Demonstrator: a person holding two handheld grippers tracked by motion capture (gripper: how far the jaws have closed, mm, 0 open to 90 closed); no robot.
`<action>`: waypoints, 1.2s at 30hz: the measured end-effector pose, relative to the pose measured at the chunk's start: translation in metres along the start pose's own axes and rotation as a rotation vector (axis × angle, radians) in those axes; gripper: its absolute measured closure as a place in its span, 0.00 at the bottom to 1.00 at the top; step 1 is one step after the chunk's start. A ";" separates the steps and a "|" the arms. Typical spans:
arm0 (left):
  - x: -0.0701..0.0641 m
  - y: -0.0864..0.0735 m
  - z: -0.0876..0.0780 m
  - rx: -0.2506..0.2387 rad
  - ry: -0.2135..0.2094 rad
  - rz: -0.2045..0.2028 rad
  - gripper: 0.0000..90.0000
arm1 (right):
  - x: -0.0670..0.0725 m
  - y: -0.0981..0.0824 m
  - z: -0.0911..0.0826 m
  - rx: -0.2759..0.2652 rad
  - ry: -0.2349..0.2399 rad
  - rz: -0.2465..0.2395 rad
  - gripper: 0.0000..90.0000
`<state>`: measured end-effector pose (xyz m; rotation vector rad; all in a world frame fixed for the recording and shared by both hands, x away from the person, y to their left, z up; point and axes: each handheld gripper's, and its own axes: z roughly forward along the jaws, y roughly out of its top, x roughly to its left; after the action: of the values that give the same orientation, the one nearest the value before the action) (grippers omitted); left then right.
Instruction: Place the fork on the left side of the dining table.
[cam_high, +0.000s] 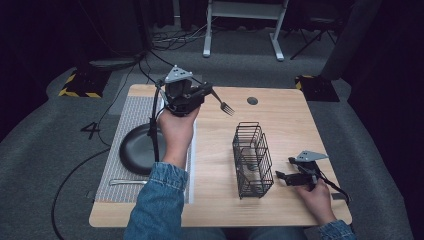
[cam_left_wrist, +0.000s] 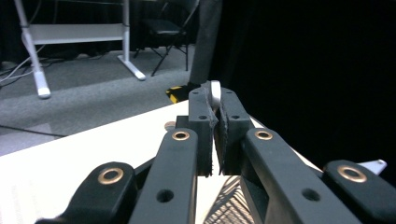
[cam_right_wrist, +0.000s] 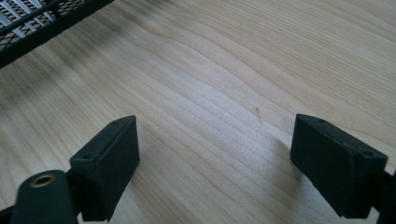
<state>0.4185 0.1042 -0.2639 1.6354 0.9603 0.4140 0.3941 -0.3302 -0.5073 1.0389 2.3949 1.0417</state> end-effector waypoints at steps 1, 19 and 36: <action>0.000 0.000 0.000 0.000 0.000 0.000 0.96 | 0.000 0.000 0.000 0.000 0.000 0.000 0.18; 0.051 0.004 -0.022 -0.037 0.144 -0.080 0.96 | 0.001 0.000 -0.001 0.001 -0.001 0.002 0.18; 0.097 0.000 -0.031 -0.019 0.289 -0.143 0.96 | 0.000 0.001 0.001 -0.001 0.000 0.003 0.18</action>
<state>0.4547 0.1985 -0.2757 1.5030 1.2768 0.5697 0.3946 -0.3294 -0.5072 1.0428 2.3932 1.0445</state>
